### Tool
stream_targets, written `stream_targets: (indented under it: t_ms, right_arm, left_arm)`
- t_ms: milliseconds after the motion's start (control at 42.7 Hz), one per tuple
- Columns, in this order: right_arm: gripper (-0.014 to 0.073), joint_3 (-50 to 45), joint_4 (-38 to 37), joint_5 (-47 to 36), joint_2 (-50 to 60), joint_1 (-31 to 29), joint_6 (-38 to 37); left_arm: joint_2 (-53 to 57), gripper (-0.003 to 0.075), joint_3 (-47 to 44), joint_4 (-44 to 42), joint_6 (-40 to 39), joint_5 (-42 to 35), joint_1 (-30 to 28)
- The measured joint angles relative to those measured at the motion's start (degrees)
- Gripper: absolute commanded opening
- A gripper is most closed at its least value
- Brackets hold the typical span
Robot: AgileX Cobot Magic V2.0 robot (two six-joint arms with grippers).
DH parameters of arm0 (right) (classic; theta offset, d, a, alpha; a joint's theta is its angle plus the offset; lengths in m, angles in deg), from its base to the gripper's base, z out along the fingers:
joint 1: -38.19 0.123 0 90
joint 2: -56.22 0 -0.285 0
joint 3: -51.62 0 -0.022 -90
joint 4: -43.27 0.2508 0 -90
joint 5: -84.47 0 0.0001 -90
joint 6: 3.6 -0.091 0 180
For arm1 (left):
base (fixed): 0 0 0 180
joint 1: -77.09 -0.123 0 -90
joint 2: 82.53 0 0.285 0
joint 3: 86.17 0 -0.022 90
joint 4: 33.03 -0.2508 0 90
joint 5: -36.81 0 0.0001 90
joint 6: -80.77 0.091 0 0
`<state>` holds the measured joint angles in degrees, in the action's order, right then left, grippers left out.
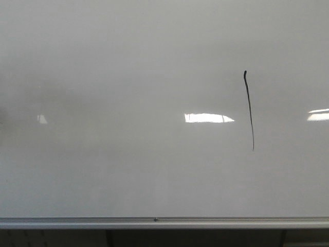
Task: Write number 1 on whiteboard
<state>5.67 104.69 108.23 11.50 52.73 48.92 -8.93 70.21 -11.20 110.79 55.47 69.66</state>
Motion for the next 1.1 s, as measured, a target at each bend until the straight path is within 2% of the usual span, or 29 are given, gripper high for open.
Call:
stream_targets:
  t_ms: [70, 211, 562, 891, 961, 1031, 1102]
  right_arm:
    - [-0.0060, 0.00, 0.00, 0.00, 0.00, 0.00, 0.00]
    - [-0.0060, 0.00, 0.00, 0.00, 0.00, 0.00, 0.00]
    - [-0.0060, 0.00, 0.00, 0.10, 0.00, 0.00, -0.10]
    - [-0.0060, 0.00, 0.00, 0.58, 0.00, 0.00, -0.10]
    - [-0.0060, 0.00, 0.00, 0.58, 0.00, 0.00, -0.10]
    - [-0.0060, 0.00, 0.00, 0.58, 0.00, 0.00, -0.10]
    - [-0.0060, 0.00, 0.00, 0.58, 0.00, 0.00, -0.10]
  left_arm:
    - [-0.19, 0.0369, 0.00, -0.19, 0.00, 0.41, 0.00]
    - [-0.44, 0.0442, 0.00, -0.28, -0.12, 1.27, 0.00]
    - [1.36, 0.0443, 0.04, -3.12, -0.23, 3.49, -2.12]
    - [17.23, 0.0440, 0.27, -5.82, -0.23, 17.50, -3.79]
    - [20.68, 0.0410, 0.27, -5.90, -0.23, 19.79, -3.79]
    - [23.80, 0.0324, 0.27, -5.80, -0.23, 22.09, -3.79]
    - [26.62, 0.0199, 0.27, -5.69, -0.23, 24.14, -3.79]
